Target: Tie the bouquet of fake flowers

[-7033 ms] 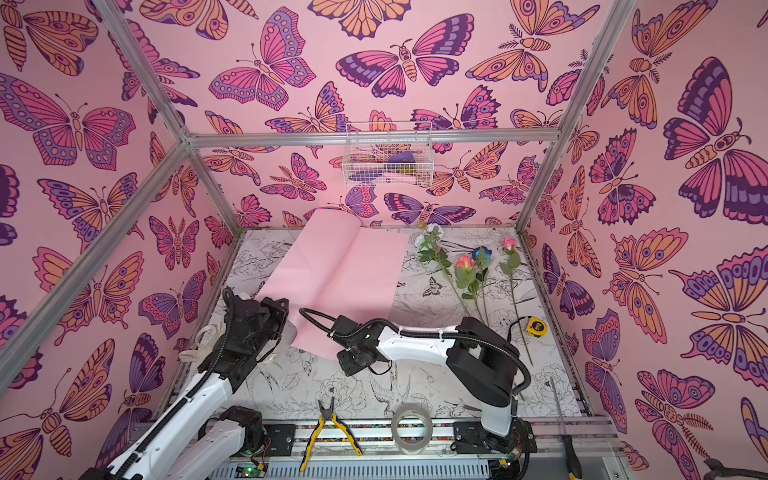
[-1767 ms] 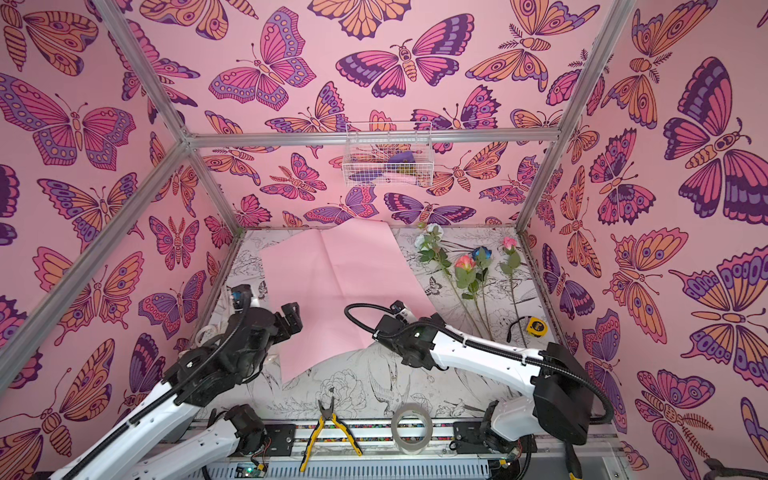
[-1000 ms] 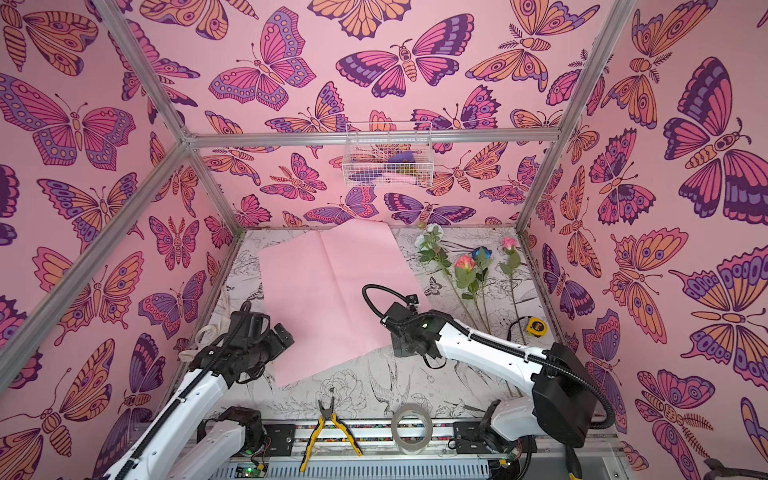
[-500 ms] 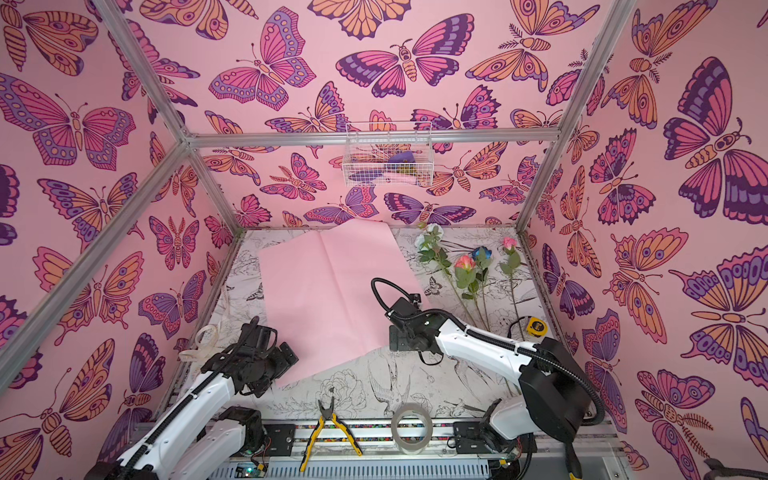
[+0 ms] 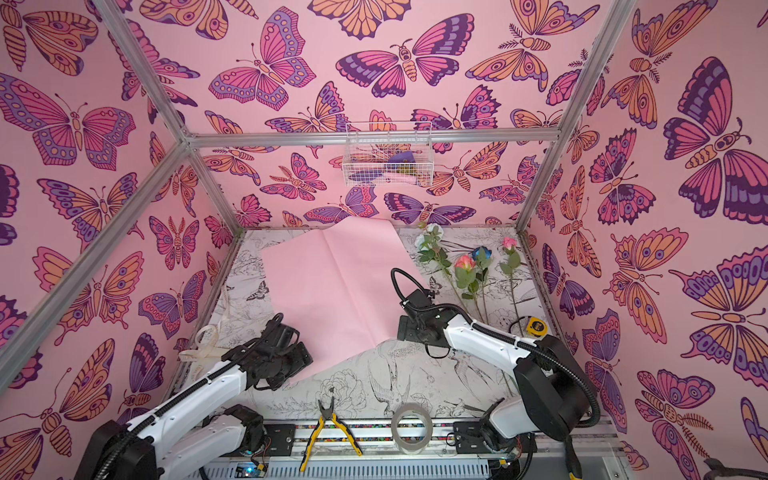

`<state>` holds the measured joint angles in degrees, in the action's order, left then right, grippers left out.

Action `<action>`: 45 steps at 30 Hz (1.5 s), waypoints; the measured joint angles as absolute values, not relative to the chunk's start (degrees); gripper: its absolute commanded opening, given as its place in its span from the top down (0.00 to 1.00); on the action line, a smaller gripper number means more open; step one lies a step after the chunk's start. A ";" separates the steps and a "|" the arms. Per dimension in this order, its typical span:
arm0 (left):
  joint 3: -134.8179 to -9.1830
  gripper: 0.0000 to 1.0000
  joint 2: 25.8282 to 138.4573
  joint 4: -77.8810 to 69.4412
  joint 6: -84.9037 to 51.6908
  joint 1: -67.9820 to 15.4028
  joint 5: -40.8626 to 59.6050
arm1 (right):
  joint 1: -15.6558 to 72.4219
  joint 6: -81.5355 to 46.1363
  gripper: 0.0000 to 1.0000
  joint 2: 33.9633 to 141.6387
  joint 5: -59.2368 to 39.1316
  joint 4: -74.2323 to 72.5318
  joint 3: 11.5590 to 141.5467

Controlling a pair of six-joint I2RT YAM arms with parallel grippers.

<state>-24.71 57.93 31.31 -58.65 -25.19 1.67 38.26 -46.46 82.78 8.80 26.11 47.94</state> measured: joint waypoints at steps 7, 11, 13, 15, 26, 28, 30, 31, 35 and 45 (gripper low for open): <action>-25.93 0.27 60.69 30.79 -61.98 -32.80 1.63 | 35.35 -47.20 0.06 82.48 4.56 22.13 45.78; -27.11 0.28 62.81 30.30 -63.13 -35.66 1.50 | 35.33 -50.85 0.14 81.19 -1.26 14.50 40.56; -27.53 0.28 63.51 30.15 -63.44 -36.38 1.50 | 35.33 -53.63 0.17 81.10 -4.27 9.54 37.34; -27.62 0.28 63.66 30.06 -63.59 -36.71 1.48 | 35.38 -56.25 0.19 80.88 -6.20 4.43 34.63; -27.62 0.28 63.55 29.93 -64.66 -37.21 1.43 | 37.41 -63.70 0.43 88.14 -8.62 -19.99 30.68; -27.59 0.28 63.55 29.91 -64.88 -37.41 1.43 | 37.71 -64.58 0.58 91.07 -8.60 -24.25 31.00; -27.57 0.27 63.44 29.82 -65.06 -37.65 1.54 | 37.93 -65.30 0.71 93.91 -8.67 -27.81 31.22; -27.55 0.27 63.33 29.78 -65.08 -37.71 1.54 | 37.95 -65.56 0.79 95.09 -8.86 -29.56 31.22; -27.24 0.26 62.08 30.26 -65.47 -37.91 2.31 | 37.98 -66.61 1.00 97.12 -9.43 -32.12 31.31; -31.44 0.25 56.23 34.85 -64.95 -37.95 1.69 | 35.68 -66.96 1.00 88.84 -9.74 -26.13 27.09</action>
